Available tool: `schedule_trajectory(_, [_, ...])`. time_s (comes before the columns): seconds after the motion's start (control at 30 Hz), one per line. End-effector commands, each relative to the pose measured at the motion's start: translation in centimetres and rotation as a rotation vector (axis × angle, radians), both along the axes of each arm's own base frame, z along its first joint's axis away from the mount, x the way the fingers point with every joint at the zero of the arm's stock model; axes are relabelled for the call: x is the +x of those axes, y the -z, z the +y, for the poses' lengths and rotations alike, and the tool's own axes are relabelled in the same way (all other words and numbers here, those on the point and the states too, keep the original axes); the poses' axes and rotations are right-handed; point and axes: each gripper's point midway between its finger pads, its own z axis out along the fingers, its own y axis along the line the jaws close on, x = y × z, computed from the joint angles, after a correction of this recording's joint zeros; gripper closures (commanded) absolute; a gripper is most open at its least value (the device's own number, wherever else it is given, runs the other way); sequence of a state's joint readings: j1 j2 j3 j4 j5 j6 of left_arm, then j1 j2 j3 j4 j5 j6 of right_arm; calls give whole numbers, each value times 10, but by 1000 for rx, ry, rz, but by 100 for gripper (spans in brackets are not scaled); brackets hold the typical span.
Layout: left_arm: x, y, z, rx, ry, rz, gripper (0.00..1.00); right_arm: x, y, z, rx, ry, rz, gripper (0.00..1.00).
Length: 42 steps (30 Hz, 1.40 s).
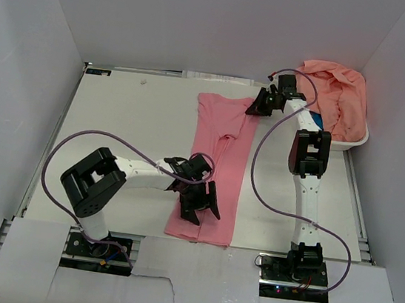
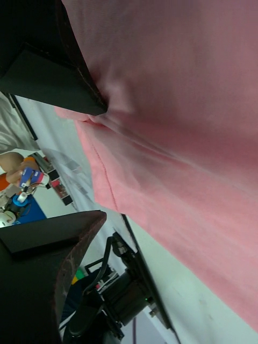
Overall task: Fold and stack the t-shirts
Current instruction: Rotate the tshirt 90 degrees
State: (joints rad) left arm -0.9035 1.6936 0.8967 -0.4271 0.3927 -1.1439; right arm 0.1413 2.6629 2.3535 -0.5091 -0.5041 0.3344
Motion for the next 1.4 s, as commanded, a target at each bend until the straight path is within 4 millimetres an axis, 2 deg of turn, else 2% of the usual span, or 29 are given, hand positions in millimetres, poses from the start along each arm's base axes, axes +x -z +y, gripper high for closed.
schedule_trajectory(0.0, [-33,37,6,112,54,80,16,7,27,-11,-9,27,12,92])
schedule_trajectory(0.13, [-27,20,-16,55,79,50,15,12,15,-11,17,22,-13,91])
schedule_trajectory(0.17, [-20,13,-18,52,79,16,15,12,14,-11,23,19,-21,91])
schedule_trajectory(0.3, [6,-20,-19,67,63,-83,13,16,-15,-10,51,6,-83,86])
schedule_trajectory(0.33, [30,-43,-7,92,25,-139,12,17,-32,-7,76,-8,-117,76])
schedule_trajectory(0.37, [30,-43,-7,92,24,-139,12,17,-33,-7,76,-8,-117,76])
schedule_trajectory(0.4, [52,-54,6,86,-19,-181,11,18,-42,-4,99,-14,-133,72])
schedule_trajectory(0.47, [77,-68,22,75,-66,-215,11,18,-61,-2,121,-19,-160,64])
schedule_trajectory(0.5, [103,-75,44,88,-115,-258,11,18,-72,0,139,-18,-171,61])
schedule_trajectory(0.53, [118,-80,55,102,-142,-283,11,17,-78,0,148,-17,-173,55])
schedule_trajectory(0.57, [145,-97,67,100,-196,-332,10,17,-83,1,157,-16,-177,55])
schedule_trajectory(0.67, [186,-116,95,169,-237,-419,10,16,-94,3,174,-12,-181,51])
schedule_trajectory(0.7, [204,-139,93,147,-255,-475,9,16,-95,2,174,-8,-180,51])
schedule_trajectory(0.77, [223,-146,100,161,-265,-493,9,16,-94,4,178,-7,-174,50])
schedule_trajectory(0.8, [235,-166,97,138,-272,-532,9,15,-92,4,182,-11,-168,49])
schedule_trajectory(0.83, [242,-163,96,147,-266,-527,9,15,-90,5,187,-12,-161,49])
schedule_trajectory(0.9, [257,-178,96,133,-282,-557,9,14,-83,8,191,-18,-148,49])
schedule_trajectory(0.97, [267,-174,98,139,-291,-551,9,13,-74,9,187,-19,-134,49])
schedule_trajectory(1.0, [273,-179,98,133,-297,-562,9,13,-72,10,187,-20,-132,49])
schedule_trajectory(1.07, [283,-172,101,143,-302,-554,9,12,-67,12,188,-24,-125,49])
schedule_trajectory(1.13, [296,-174,102,141,-312,-567,9,11,-65,14,185,-27,-124,49])
schedule_trajectory(1.2, [307,-162,102,170,-298,-571,9,12,-63,14,178,-22,-130,49])
schedule_trajectory(1.23, [315,-168,101,170,-301,-595,9,13,-62,13,176,-20,-130,49])
schedule_trajectory(1.27, [324,-157,103,201,-294,-599,9,13,-60,14,175,-19,-126,49])
schedule_trajectory(1.3, [330,-155,104,215,-294,-609,9,14,-60,14,177,-18,-127,49])
schedule_trajectory(1.37, [347,-158,108,244,-312,-655,9,15,-56,14,175,-12,-120,49])
